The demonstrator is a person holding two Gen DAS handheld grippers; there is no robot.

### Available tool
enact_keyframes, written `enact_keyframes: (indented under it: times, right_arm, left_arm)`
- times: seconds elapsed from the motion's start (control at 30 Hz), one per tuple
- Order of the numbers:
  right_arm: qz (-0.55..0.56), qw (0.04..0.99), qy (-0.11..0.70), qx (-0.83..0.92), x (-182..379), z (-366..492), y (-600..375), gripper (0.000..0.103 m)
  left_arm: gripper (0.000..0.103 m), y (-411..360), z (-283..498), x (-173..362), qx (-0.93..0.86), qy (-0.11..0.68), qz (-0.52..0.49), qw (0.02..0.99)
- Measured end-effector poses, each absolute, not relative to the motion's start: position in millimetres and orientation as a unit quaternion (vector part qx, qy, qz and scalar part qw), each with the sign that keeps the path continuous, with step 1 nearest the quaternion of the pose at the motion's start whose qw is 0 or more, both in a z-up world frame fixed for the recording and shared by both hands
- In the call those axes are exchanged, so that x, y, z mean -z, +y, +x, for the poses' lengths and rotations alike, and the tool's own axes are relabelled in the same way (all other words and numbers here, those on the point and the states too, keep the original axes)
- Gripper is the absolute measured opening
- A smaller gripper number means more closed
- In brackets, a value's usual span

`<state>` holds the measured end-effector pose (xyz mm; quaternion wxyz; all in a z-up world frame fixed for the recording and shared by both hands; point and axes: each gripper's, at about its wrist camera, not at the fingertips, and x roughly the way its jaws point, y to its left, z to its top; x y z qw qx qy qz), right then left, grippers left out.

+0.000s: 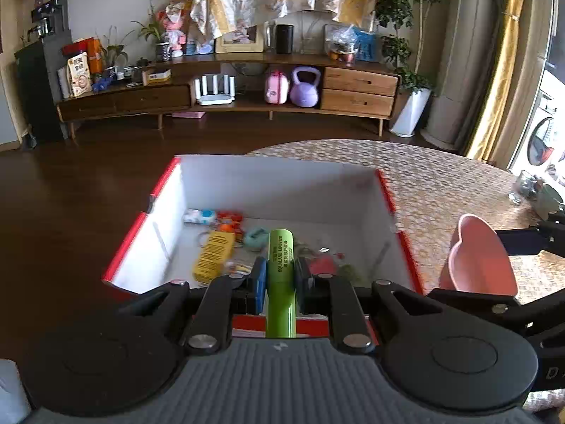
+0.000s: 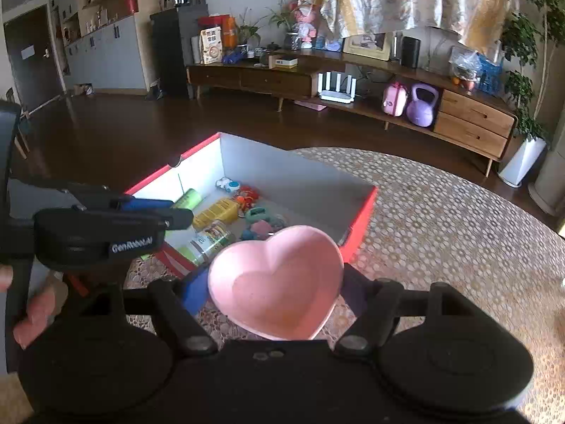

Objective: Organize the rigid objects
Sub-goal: 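Carry the cylinder with left tool while right tool carries the bowl toward the box, then lower the cylinder with left tool while right tool lowers the bowl into the box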

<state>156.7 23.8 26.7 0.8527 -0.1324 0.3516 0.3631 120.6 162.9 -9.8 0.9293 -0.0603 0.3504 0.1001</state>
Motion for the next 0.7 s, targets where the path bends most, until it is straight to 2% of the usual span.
enact_keyframes:
  times: [0.4,0.7]
  right_arm:
    - [-0.161,0.853,0.352,-0.349,0.7,194.1,66.0,0.075]
    - [-0.173,0.846,0.376,-0.336,29.5,232.1,85.2,0.075]
  left_arm:
    - [0.016,222.8,146.8,32.5,-0.134,0.378,-0.051,0.915]
    - [0.016,237.6,183.5,48.0,-0.126,0.404,-0.03,0.905]
